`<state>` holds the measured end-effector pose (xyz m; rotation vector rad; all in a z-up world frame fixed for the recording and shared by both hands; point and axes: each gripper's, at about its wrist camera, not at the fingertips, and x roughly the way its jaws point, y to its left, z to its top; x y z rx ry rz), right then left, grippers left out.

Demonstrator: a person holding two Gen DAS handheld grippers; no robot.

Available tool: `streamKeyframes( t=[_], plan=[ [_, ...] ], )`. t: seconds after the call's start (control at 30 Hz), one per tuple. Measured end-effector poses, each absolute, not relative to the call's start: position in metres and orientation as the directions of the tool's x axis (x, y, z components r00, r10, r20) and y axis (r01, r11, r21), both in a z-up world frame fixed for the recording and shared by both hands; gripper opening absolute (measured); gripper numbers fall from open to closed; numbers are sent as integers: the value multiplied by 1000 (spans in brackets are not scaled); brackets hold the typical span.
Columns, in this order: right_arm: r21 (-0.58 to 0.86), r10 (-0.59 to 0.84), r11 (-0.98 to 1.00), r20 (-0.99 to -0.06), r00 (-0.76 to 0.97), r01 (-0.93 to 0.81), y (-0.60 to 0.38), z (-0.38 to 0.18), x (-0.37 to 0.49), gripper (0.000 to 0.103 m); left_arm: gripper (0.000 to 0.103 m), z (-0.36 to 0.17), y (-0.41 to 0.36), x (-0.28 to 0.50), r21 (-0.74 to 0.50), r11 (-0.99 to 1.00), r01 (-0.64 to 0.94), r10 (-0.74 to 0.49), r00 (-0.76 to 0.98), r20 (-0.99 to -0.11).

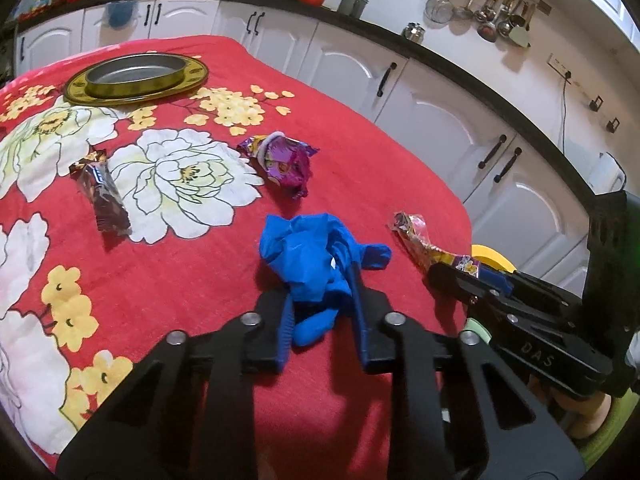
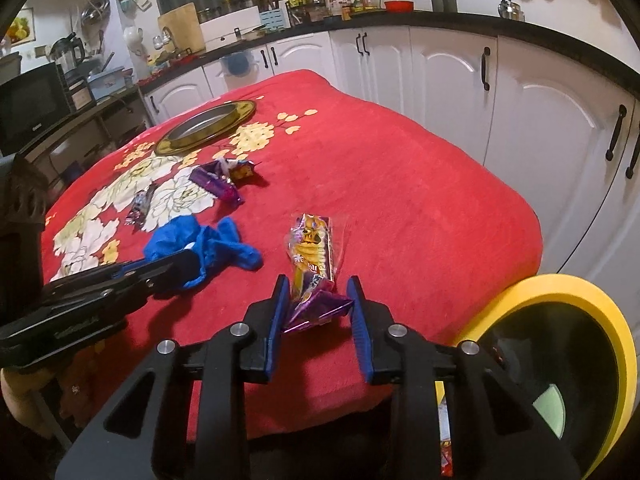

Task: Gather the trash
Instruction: 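Grasp the blue cloth with the left tool while the right tool grasps the purple wrapper, then carry the blue cloth and purple wrapper over the bin with both tools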

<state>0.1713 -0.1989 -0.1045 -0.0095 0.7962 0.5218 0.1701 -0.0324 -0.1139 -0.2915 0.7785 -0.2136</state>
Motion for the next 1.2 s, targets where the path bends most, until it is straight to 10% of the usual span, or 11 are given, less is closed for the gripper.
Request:
streamKeyframes(
  t=[1.2],
  plan=[
    [248,353,935,-569,742,-254,-317,-58,115,27,10,-57,-118,139,-236,912,336,-410,708,-575]
  ],
)
